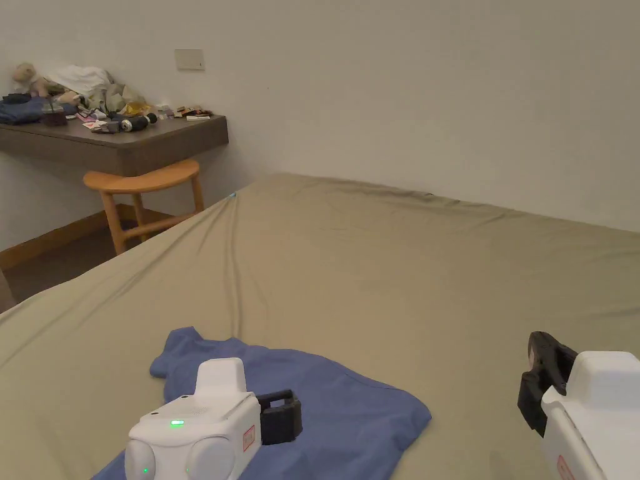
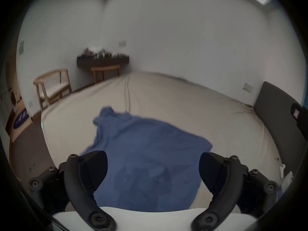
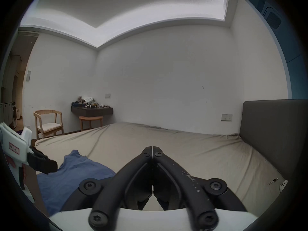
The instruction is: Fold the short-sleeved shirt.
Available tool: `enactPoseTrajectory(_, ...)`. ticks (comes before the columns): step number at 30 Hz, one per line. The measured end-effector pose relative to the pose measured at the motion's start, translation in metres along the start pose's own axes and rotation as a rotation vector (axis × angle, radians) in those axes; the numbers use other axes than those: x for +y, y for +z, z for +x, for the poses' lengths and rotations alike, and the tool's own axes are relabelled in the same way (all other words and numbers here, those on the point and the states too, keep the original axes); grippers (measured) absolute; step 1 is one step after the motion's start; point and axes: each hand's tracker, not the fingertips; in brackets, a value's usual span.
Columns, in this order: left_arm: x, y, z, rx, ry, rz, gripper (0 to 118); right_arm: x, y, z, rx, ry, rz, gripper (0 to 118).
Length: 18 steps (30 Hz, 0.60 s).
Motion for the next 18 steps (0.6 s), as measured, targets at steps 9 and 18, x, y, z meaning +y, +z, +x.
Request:
enactPoseTrajectory(9, -0.033, -0.120, -0.006, 0.089, 0.031, -0.346, 111, -0.018, -0.026, -0.002, -0.013, 0.020, -0.091, 1)
enactPoseTrajectory(18, -0.052, -0.151, 0.000, 0.117, -0.017, -0.512, 116, -0.038, -0.049, 0.005, -0.016, 0.016, -0.141, 1)
